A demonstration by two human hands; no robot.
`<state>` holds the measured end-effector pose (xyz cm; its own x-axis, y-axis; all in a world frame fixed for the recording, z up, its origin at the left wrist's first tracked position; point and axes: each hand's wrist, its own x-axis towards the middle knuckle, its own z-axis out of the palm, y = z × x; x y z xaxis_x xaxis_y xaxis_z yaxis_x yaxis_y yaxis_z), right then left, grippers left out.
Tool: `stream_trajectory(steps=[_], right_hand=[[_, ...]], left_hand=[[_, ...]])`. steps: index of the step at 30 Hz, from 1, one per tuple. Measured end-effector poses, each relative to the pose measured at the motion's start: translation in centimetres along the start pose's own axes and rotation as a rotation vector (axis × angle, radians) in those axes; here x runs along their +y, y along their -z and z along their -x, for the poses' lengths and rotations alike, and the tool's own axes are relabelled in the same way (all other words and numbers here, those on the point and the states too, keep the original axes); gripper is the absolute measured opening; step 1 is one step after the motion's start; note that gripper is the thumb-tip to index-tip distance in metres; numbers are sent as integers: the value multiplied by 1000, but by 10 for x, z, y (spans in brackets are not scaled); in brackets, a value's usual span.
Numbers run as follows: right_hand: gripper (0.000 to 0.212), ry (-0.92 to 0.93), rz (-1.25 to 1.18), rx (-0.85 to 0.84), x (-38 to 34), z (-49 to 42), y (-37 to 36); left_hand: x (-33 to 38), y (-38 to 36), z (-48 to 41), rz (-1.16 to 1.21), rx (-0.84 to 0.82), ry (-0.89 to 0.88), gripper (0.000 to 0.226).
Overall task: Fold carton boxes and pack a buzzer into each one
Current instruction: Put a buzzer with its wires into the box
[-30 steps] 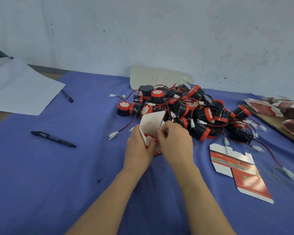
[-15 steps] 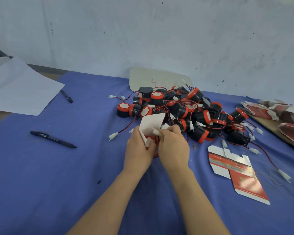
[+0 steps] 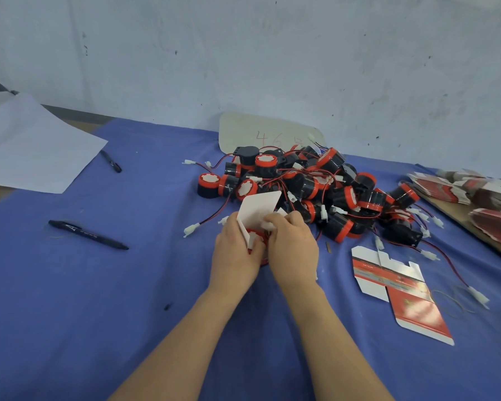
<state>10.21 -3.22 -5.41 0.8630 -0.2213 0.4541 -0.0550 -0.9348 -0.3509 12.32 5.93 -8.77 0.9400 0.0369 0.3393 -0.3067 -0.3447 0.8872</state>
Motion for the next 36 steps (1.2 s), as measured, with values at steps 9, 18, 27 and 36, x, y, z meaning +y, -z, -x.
stream_trajectory(steps=[9,18,27,36], right_hand=[[25,91,-33,-251,12,-8,19],[26,27,58,-137,-1,-4,12],[21,76,-15,-358,7,-6,16],[27,27,-130,-370,1,-4,25]], left_hand=[[-3,0,-1,9,13,-30,39],[-3,-1,0,23,23,-33,33],[-2,1,1,32,12,-11,38],[0,9,3,51,111,-25,46]])
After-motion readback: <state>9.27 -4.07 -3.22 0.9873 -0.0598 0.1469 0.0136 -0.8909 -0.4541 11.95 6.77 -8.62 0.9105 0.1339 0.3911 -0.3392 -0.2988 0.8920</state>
